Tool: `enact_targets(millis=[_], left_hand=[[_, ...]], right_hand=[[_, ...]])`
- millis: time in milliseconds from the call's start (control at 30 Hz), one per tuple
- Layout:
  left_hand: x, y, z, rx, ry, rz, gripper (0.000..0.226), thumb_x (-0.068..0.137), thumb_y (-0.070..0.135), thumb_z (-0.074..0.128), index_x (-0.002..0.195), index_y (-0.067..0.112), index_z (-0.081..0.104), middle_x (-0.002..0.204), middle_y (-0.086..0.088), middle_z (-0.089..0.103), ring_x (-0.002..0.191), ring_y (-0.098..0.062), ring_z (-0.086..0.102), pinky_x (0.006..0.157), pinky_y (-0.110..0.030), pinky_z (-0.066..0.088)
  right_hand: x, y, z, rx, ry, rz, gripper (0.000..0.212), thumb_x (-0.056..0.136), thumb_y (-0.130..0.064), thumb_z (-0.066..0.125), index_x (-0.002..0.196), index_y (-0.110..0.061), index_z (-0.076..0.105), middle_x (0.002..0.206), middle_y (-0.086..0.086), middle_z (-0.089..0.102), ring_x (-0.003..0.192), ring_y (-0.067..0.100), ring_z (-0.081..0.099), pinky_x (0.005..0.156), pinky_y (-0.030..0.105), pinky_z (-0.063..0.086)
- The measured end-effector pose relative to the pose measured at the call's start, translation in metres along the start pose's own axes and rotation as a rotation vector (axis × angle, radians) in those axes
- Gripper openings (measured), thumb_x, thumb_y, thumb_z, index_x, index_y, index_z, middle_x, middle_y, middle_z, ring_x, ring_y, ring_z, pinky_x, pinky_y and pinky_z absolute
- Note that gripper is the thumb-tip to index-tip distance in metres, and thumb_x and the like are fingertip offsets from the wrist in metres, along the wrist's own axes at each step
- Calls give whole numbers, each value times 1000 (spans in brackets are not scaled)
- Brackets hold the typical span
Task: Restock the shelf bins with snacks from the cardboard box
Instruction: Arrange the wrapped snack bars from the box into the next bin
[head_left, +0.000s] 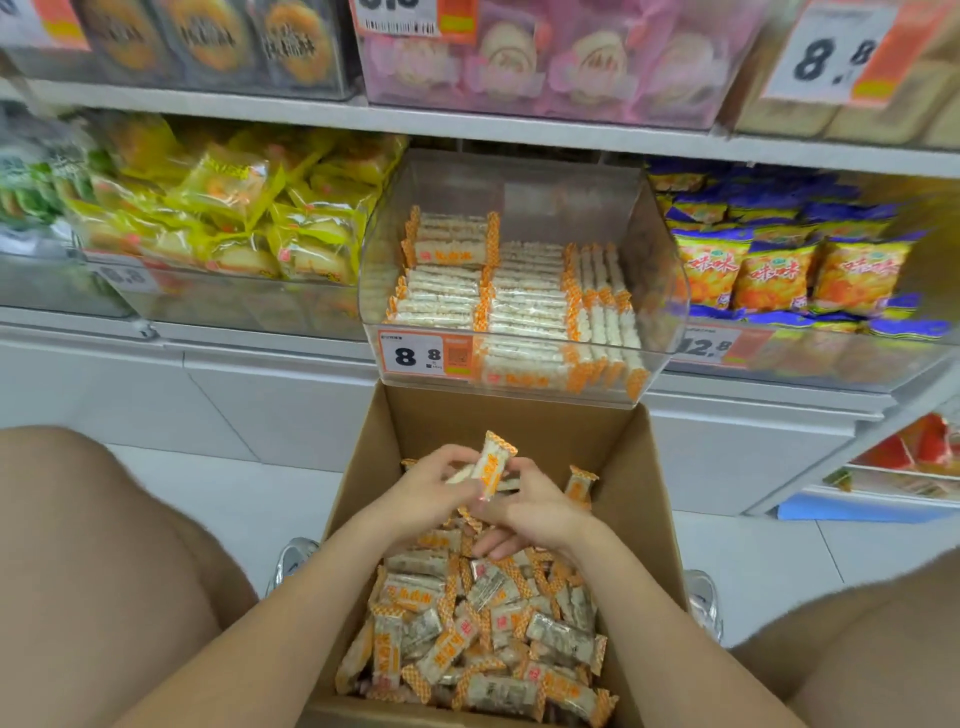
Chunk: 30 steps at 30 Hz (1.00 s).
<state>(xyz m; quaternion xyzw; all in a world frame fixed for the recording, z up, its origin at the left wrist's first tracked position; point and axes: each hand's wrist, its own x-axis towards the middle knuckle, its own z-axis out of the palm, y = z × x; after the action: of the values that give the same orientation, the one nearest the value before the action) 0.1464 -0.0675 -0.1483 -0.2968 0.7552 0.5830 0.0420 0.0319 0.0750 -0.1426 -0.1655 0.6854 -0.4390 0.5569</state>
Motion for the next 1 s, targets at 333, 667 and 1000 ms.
enact_targets(millis=[333, 667, 1000], left_hand=[[-40, 56, -56, 529, -115, 135, 33, 84, 28, 72, 117, 31, 66, 103, 11, 71, 84, -12, 70, 78, -37, 58], [-66, 112, -119, -18, 14, 424, 39, 96, 25, 77, 131, 22, 60, 115, -11, 74, 108, -35, 69, 98, -48, 54], [-30, 130, -144, 504, 744, 548, 41, 96, 22, 68, 134, 19, 55, 128, 2, 47, 114, -18, 53, 97, -33, 48]], right_hand=[[-22, -21, -22, -157, 61, -234, 60, 95, -49, 68, 148, -57, 44, 132, 3, 65, 119, 24, 65, 96, 45, 60], [-76, -117, -9, -143, -46, -620, 37, 91, -16, 82, 126, -14, 72, 120, 13, 73, 97, 38, 77, 85, 48, 62], [-36, -196, -26, -668, 776, -809, 44, 97, -28, 73, 139, -24, 61, 131, -9, 66, 121, 11, 59, 94, 22, 42]])
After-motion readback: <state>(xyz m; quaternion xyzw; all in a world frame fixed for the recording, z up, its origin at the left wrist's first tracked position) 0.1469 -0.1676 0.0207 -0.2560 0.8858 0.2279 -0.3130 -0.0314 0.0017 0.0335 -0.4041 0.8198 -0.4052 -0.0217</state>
